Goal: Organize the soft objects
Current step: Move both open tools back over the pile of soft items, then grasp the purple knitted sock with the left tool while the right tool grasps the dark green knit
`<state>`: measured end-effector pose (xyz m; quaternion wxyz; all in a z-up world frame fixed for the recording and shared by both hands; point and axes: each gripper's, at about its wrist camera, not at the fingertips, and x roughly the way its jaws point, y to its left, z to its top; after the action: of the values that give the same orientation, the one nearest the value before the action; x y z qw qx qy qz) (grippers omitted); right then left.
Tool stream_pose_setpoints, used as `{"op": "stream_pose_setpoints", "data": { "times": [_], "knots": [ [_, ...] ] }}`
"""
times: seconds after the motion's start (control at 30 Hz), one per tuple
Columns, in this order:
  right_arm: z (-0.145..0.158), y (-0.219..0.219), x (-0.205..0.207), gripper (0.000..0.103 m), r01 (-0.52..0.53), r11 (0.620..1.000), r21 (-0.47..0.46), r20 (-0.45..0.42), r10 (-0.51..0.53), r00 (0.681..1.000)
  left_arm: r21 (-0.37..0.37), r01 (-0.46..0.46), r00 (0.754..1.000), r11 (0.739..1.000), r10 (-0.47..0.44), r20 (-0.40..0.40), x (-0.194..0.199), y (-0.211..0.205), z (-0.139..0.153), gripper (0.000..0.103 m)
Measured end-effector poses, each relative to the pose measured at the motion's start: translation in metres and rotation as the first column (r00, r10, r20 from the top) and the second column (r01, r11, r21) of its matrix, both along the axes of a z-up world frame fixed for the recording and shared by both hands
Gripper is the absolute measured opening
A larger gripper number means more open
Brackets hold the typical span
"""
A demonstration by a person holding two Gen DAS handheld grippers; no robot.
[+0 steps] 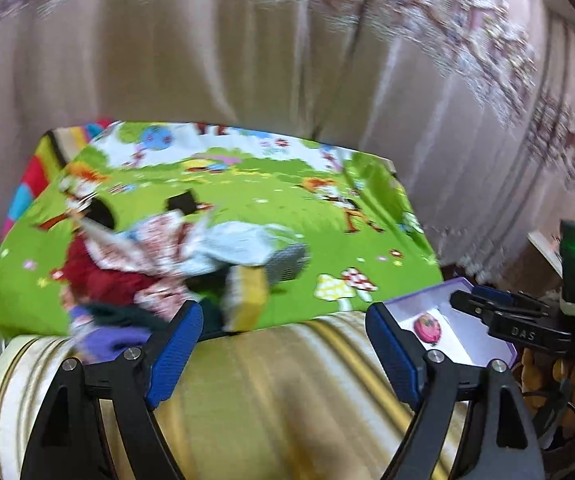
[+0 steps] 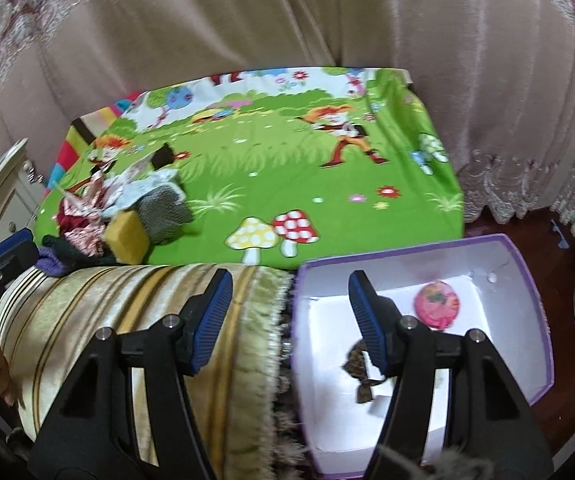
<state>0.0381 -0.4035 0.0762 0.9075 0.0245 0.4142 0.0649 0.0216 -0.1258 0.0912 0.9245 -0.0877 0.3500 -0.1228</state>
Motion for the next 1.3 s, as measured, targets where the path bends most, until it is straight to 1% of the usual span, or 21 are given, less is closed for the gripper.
{"op": "stream_pose_setpoints", "data": {
  "times": [0.13,0.3,0.53,0.63,0.8,0.83,0.9,1.07,1.13,1.2,1.23,1.3],
  "knots": [
    [-0.002,0.022,0.005,0.064,-0.055,0.999,-0.002,-0.008,0.055,0.998,-0.047,-0.07,0.997,0.996,0.068,-0.04,-0.001,0.037,-0.008,0.084],
    [-0.002,0.05,0.009,0.064,-0.124,0.992,-0.002,-0.017,0.124,0.992,-0.072,-0.145,0.987,0.987,0.139,-0.079,-0.002,0.07,-0.017,0.084],
    [-0.004,0.094,0.016,0.064,-0.231,0.973,-0.001,-0.024,0.231,0.973,-0.119,-0.209,0.969,0.971,0.189,-0.159,0.003,0.1,-0.032,0.084],
    [-0.004,0.112,0.017,0.064,-0.277,0.961,-0.009,-0.025,0.277,0.961,-0.167,-0.239,0.959,0.957,0.205,-0.198,0.005,0.113,-0.04,0.082],
    [-0.004,0.145,0.019,0.064,-0.37,0.929,-0.017,-0.024,0.37,0.929,-0.255,-0.28,0.938,0.925,0.207,-0.277,0.012,0.131,-0.054,0.075],
    [-0.004,0.149,0.019,0.064,-0.383,0.924,-0.019,-0.025,0.382,0.924,-0.281,-0.293,0.93,0.914,0.205,-0.303,0.014,0.136,-0.059,0.074],
    [-0.007,0.162,0.021,0.064,-0.414,0.91,-0.028,-0.034,0.413,0.91,-0.309,-0.314,0.92,0.898,0.206,-0.334,0.016,0.142,-0.065,0.071],
    [-0.016,0.191,0.024,0.064,-0.493,0.869,-0.04,-0.059,0.491,0.869,-0.357,-0.325,0.914,0.876,0.194,-0.357,0.024,0.15,-0.069,0.071],
    [-0.021,0.201,0.026,0.064,-0.525,0.85,-0.039,-0.071,0.522,0.85,-0.367,-0.326,0.911,0.871,0.187,-0.367,0.028,0.153,-0.071,0.071],
    [-0.026,0.21,0.028,0.064,-0.552,0.833,-0.03,-0.088,0.548,0.832,-0.359,-0.323,0.907,0.875,0.178,-0.381,0.032,0.153,-0.075,0.07],
    [-0.029,0.214,0.03,0.064,-0.563,0.826,-0.028,-0.095,0.558,0.824,-0.351,-0.316,0.906,0.882,0.17,-0.388,0.035,0.152,-0.077,0.07],
    [-0.034,0.221,0.033,0.064,-0.574,0.818,-0.032,-0.112,0.568,0.815,-0.348,-0.306,0.905,0.886,0.158,-0.394,0.039,0.151,-0.079,0.07]
  ]
}}
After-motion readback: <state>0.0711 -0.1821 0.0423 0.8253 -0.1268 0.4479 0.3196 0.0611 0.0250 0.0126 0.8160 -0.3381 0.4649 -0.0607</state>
